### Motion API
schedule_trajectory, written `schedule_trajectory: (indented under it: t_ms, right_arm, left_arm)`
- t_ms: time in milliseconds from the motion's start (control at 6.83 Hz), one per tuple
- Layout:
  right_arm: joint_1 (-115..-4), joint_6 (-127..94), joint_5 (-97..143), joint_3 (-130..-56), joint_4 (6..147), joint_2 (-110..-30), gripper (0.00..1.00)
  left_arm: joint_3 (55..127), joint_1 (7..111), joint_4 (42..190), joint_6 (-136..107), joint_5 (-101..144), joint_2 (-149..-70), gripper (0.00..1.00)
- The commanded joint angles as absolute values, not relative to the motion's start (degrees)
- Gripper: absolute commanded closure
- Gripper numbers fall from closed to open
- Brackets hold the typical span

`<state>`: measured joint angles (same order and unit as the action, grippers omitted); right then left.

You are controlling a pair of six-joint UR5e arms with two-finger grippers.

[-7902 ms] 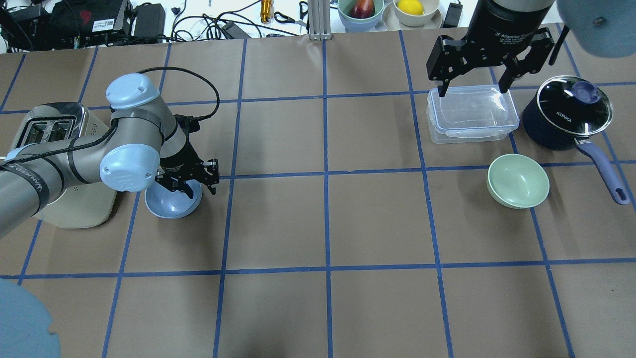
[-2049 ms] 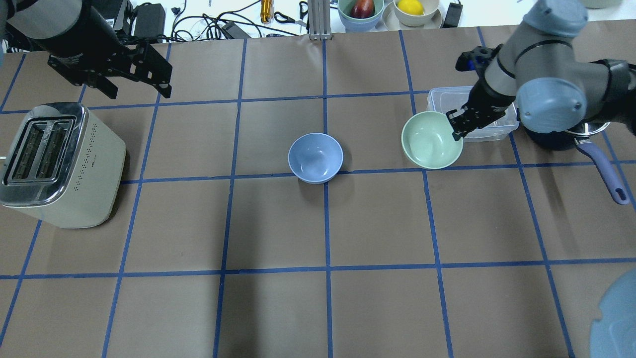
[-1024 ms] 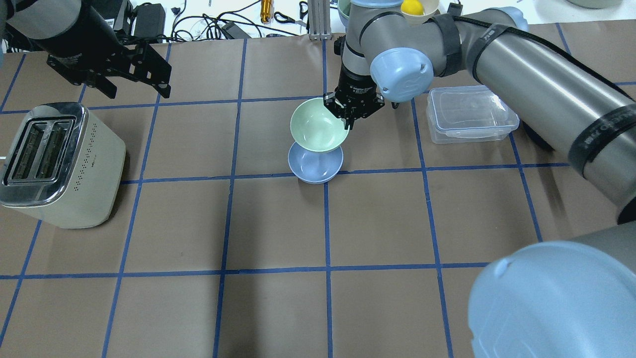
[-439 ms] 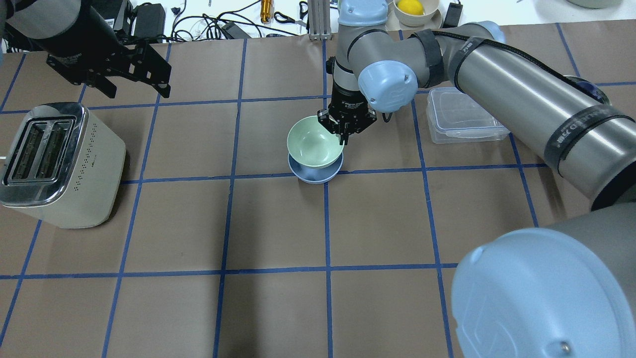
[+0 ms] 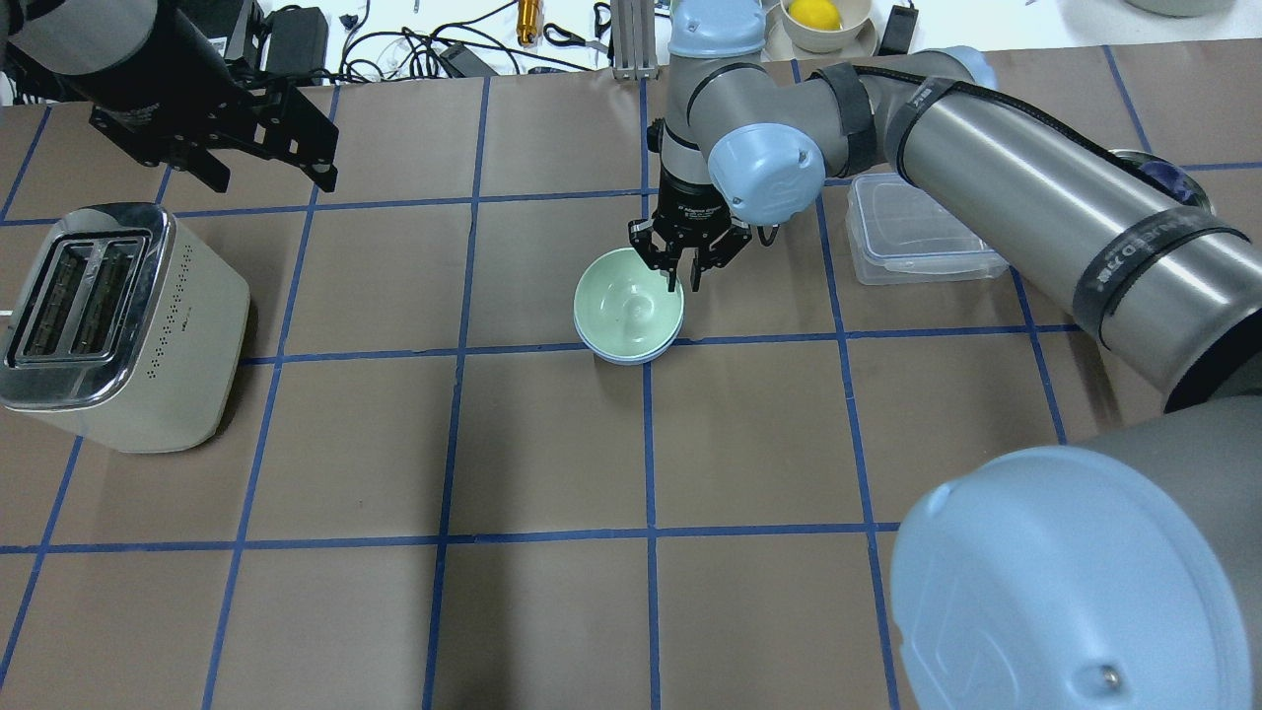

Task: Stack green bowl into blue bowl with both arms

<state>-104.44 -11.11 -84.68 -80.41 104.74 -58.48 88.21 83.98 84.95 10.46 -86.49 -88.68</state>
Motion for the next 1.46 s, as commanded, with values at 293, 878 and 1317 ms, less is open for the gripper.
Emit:
schedule_trajectory:
  t_ms: [293, 878, 1317]
  right_arm:
    - [-100.38, -7.93, -91.23, -80.85, 101.60, -73.61, 0.00]
    - [-95.03, -0.44, -93.43, -81.65, 95.83, -81.73, 0.00]
    - [-92.64, -0.17, -92.55, -80.86, 92.20, -82.61, 0.00]
  left_arm:
    - [88.24, 83.94, 84.90, 10.46, -86.48, -88.59, 0.00]
    - [88.51, 83.85, 84.99, 10.46, -86.48, -88.51, 0.00]
    - [88.42, 83.85, 84.99, 10.46, -86.48, -88.51, 0.00]
